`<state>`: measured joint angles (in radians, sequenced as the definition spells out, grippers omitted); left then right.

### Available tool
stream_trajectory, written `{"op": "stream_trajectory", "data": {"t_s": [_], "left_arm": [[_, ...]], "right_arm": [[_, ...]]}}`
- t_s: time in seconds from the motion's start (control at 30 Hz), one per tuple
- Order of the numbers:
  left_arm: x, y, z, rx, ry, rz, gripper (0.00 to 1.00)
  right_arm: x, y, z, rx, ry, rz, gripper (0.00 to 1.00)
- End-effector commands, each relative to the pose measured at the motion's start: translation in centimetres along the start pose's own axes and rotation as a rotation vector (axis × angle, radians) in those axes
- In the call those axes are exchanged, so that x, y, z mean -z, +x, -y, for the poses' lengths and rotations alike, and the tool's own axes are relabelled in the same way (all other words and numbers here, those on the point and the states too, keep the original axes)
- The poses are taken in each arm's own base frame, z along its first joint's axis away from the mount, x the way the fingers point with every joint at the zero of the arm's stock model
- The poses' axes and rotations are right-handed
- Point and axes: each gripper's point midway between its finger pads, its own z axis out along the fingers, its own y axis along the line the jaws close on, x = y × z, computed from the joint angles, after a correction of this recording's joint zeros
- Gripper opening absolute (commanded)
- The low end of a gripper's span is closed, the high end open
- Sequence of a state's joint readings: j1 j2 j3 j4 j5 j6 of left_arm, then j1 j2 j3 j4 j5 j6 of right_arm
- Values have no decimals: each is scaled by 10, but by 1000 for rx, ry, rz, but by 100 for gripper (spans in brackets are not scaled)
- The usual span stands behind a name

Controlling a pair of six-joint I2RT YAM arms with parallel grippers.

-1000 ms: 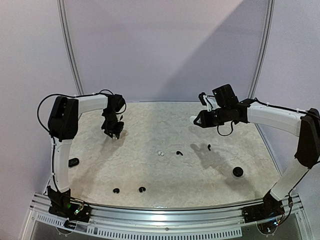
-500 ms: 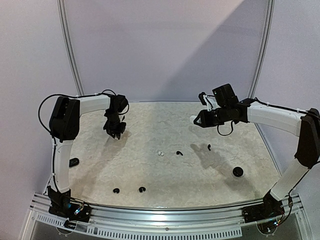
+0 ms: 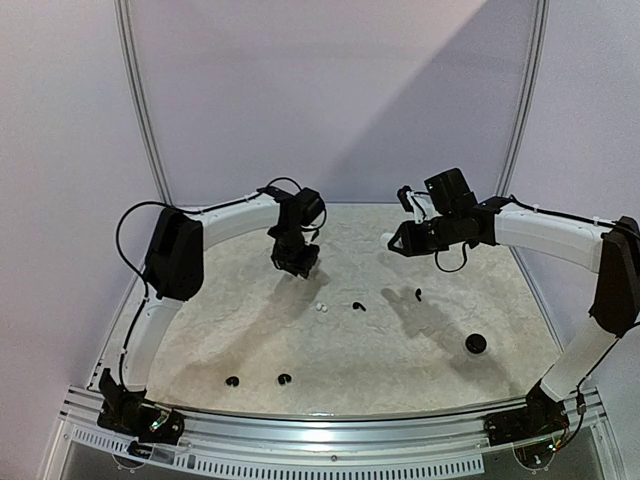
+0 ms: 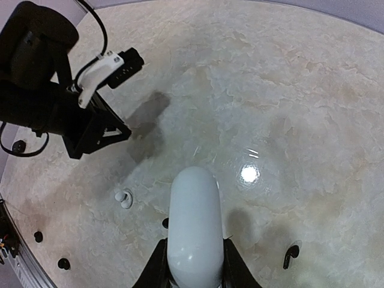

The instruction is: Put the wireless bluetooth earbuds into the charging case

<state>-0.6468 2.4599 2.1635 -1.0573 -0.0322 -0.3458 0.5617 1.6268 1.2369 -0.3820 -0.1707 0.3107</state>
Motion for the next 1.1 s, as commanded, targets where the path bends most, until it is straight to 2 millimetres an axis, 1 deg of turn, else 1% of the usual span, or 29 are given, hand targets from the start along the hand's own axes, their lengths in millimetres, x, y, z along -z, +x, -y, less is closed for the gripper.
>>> {"op": "stream_trajectory", "data": {"t_s": [0.0, 0.1, 0.23, 0.27, 0.33, 0.43, 0.5, 0.57, 0.63, 0.67, 0.77, 0.87, 0.9, 0.97, 1.07], "left_arm": [[-15, 5, 38, -11, 10, -7, 20], [-21, 7, 49, -14, 12, 0, 21], [-31, 16, 55, -25, -6, -18, 21], [-33, 19, 56, -26, -3, -27, 23], [-37, 24, 57, -28, -2, -43, 32], [-37, 29, 56, -34, -5, -55, 53], [-35, 30, 56, -45, -5, -56, 64], [-30, 29, 56, -54, -1, -52, 70], [-19, 26, 56, -75, 5, -36, 74], [-11, 23, 56, -93, 9, -22, 75], [38, 9, 58, -172, 46, 67, 77], [96, 0, 54, -270, 92, 175, 78], [112, -1, 49, -294, 95, 210, 78], [145, 4, 37, -333, 122, 250, 78], [181, 19, 3, -340, 104, 263, 80]], "right_arm": [[5, -3, -2, -10, -8, 3, 0], [7, 0, -1, -13, -6, 5, 0], [10, 2, 0, -13, -3, 7, 0], [11, 2, 0, -12, -3, 8, 0], [12, 1, 0, -9, -3, 12, 0], [13, -1, -1, -6, -6, 17, 0], [14, -2, -2, -6, -9, 23, 0], [15, -3, -3, -3, -10, 25, 0], [16, -4, -3, -1, -10, 28, 0], [17, -6, -3, 2, -9, 32, 0], [23, -13, -6, 23, -10, 52, 0], [31, -30, -13, 73, -19, 93, 0], [34, -37, -17, 98, -33, 113, 0], [39, -50, -30, 141, -86, 156, 0], [48, -68, -54, 207, -196, 230, 0]]}}
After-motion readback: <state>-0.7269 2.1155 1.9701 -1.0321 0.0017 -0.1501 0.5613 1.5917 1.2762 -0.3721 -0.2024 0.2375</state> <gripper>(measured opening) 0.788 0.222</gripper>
